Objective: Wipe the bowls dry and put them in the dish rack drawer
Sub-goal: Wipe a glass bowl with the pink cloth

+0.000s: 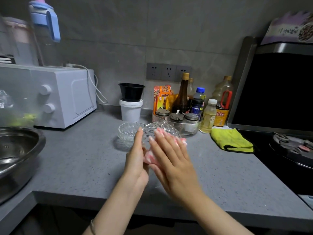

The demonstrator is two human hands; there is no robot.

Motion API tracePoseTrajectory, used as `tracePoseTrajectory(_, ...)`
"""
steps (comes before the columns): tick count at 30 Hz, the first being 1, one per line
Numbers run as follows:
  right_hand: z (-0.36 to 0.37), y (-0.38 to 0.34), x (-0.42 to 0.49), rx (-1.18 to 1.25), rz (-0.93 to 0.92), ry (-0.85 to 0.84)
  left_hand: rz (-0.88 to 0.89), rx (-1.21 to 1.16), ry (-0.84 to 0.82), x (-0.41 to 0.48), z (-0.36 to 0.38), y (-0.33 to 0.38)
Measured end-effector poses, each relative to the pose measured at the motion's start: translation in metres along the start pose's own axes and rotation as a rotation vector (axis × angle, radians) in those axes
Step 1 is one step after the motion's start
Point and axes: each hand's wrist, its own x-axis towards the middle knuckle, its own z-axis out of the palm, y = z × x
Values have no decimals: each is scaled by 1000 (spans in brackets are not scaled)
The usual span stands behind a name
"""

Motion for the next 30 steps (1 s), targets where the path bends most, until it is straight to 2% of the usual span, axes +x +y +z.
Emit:
tracePoseTrajectory(3,-5,5,16,-41,-53,23,53,66,-66,-5,1,-4)
tracePoseTrajectory(7,-6,17,25,167,235,0,82,44,29,0,-3,-2)
tracePoseTrajectory(9,-1,14,14,203,269,-18,91,22,49,3,-7,0)
tracePoseTrajectory(15,6,1,7,-57,-30,-91,72,15,-21,-1,-8,-3)
tracePoseTrajectory(17,2,8,15,-42,16,-97,89,38,-40,0,-7,-4)
tracePoseTrajectory(20,4,10,11,-1,102,-77,88,31,25,4,-7,-1)
tracePoseTrajectory(23,13,0,-5,-9,56,-69,78,-11,56,10,-11,1)
tracePoseTrajectory(27,13,-1,-4,-94,-113,-36,15,75,-129,7,-13,-4)
tracePoseTrajectory(30,8,7,13,-76,8,-43,70,138,-136,3,-9,-10)
